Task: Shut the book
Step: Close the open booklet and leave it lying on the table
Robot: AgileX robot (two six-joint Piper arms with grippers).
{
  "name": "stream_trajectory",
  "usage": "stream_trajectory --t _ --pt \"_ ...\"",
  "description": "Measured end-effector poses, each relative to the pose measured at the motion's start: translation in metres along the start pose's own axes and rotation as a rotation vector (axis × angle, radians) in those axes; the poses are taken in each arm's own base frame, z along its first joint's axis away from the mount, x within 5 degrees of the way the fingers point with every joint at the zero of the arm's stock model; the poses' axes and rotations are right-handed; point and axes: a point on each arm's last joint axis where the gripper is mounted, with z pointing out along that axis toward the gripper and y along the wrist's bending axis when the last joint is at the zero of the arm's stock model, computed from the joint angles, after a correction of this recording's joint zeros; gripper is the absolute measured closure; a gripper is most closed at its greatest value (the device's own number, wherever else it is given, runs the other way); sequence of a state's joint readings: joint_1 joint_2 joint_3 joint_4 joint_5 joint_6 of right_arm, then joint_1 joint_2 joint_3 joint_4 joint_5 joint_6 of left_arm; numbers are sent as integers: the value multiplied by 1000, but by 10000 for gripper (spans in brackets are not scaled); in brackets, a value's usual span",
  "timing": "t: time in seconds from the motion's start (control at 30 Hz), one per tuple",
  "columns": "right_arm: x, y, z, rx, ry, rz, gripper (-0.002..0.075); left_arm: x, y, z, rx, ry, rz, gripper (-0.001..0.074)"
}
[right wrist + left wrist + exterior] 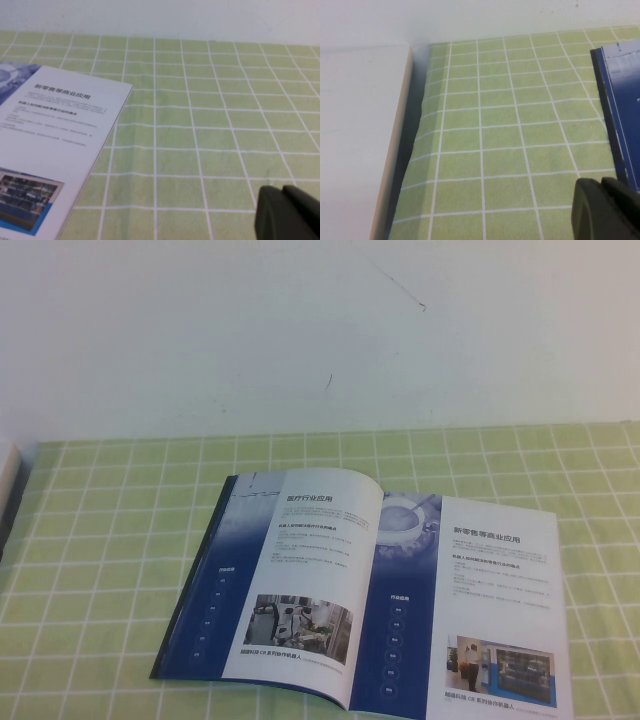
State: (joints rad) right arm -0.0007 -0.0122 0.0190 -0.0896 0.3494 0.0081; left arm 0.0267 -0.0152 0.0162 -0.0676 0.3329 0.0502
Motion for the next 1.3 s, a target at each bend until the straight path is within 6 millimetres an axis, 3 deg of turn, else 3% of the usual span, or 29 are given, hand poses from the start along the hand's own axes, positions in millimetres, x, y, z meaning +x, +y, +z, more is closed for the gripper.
stream_trajectory --t 0.33,0.57,0.83,1.03,1.3 --pt "-3 0 1 1 -58 -6 729 -5 0 0 -4 -73 0 738" --pt "-33 0 -6 1 -399 -25 729 -38 2 -9 -23 -453 0 738" --pt "-61 1 -24 31 -767 -113 729 -71 4 -35 -46 -911 0 738" --pt "-65 1 -28 35 -830 -116 729 -80 4 -49 -56 -1098 0 738" --pt "-64 0 -27 31 -782 -75 729 -80 5 -50 -1 -1108 -97 738"
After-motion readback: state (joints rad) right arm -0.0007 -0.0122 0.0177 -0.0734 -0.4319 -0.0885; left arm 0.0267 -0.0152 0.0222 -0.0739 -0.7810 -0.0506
